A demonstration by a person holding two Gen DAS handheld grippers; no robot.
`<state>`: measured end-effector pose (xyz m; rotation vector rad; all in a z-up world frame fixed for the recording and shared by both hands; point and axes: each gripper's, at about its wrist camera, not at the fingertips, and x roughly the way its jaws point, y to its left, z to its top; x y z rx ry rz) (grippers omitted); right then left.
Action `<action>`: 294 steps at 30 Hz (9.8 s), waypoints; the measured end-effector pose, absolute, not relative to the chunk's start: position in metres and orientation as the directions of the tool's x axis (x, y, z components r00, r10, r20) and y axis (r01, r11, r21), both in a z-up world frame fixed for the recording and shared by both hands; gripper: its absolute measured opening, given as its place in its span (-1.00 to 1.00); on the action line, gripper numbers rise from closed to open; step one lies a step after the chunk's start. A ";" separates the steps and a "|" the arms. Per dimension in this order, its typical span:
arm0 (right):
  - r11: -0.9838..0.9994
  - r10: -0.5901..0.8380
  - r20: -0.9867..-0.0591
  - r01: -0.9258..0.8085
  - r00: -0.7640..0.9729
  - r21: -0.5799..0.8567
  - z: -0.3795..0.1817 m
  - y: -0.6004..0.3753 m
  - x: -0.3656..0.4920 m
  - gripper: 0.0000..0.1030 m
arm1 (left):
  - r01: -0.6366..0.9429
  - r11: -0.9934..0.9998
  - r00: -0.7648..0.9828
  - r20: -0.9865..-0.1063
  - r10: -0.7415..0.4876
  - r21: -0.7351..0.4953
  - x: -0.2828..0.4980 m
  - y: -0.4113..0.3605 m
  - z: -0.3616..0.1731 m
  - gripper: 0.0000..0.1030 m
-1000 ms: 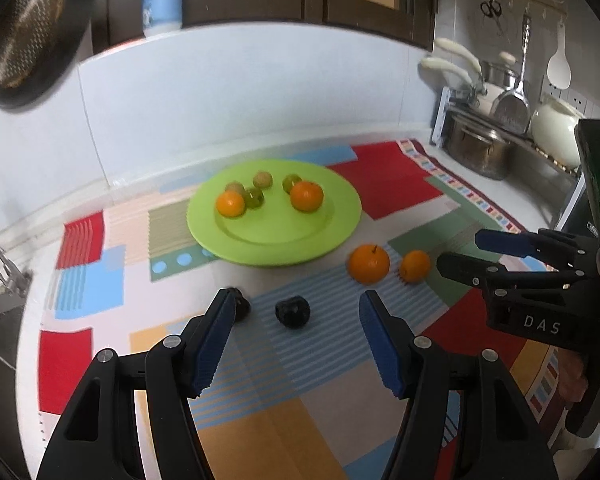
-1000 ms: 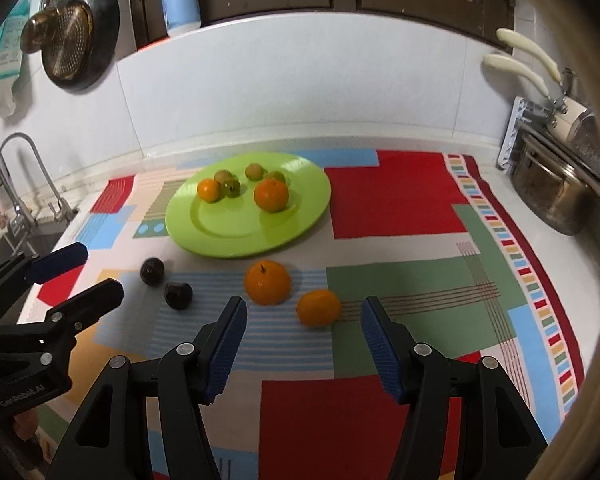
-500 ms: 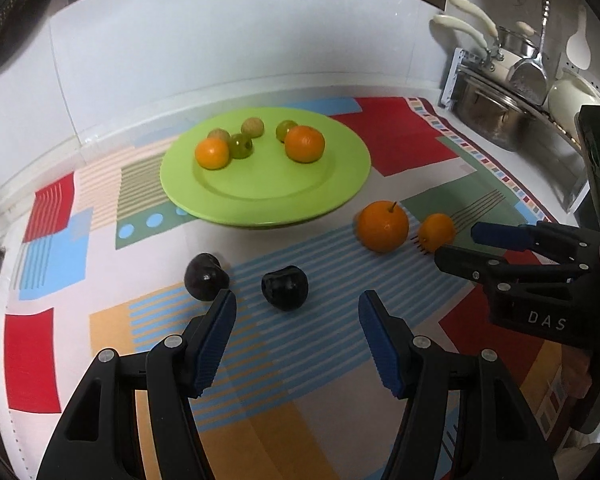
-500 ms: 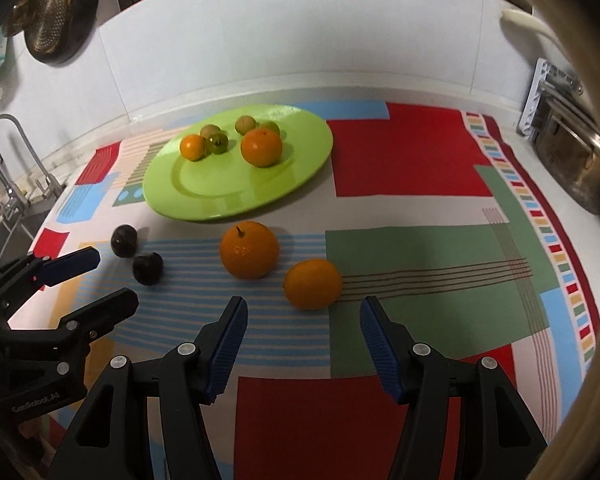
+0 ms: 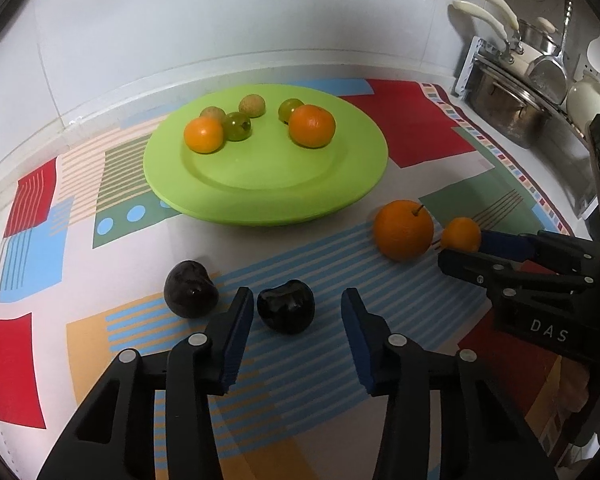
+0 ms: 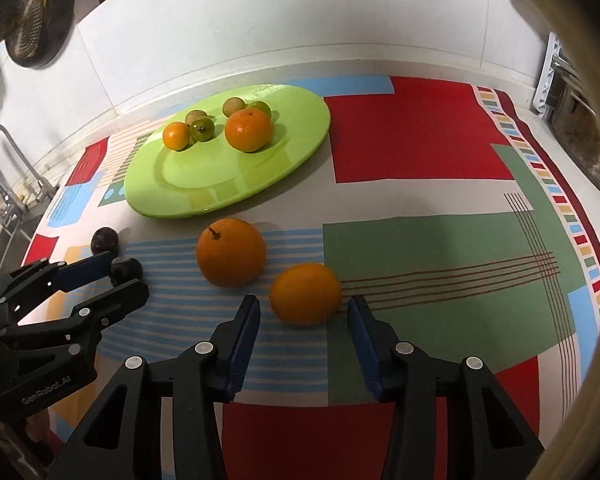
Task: Organize fruits
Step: 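Close the left gripper on a dark plum while the right gripper grasps an orange, then carry the plum and orange over the light-green plate with both grippers, then lower the plum and orange onto the plate and open both grippers, then withdraw both open grippers from the plate toward the last plum and orange, then close the left gripper on the last dark plum while the right gripper grasps the last orange, then carry the plum and orange over the light-green plate with both grippers, then lower the plum and orange onto the plate and open both grippers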
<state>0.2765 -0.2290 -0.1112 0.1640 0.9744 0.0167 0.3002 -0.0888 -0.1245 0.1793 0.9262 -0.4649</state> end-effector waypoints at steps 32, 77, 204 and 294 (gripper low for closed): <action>0.989 0.091 -0.799 0.041 0.595 0.143 -0.092 -0.226 0.267 -0.28 | 0.492 0.869 0.526 -0.776 -0.347 -0.055 0.291 -0.089 -0.097 -0.45; 0.985 0.167 -0.660 -0.098 0.732 0.140 -0.002 -0.209 0.385 -0.28 | 0.503 0.864 0.653 -0.654 -0.382 -0.003 0.402 -0.086 -0.015 -0.45; 0.998 -0.011 -0.757 0.056 0.653 0.033 -0.071 -0.189 0.249 0.41 | 0.379 0.921 0.700 -0.679 -0.222 0.090 0.274 -0.018 -0.086 0.70; 0.996 0.072 -0.704 -0.012 0.706 0.090 -0.050 -0.196 0.318 0.06 | 0.376 0.926 0.686 -0.680 -0.259 0.027 0.338 -0.041 -0.049 -0.08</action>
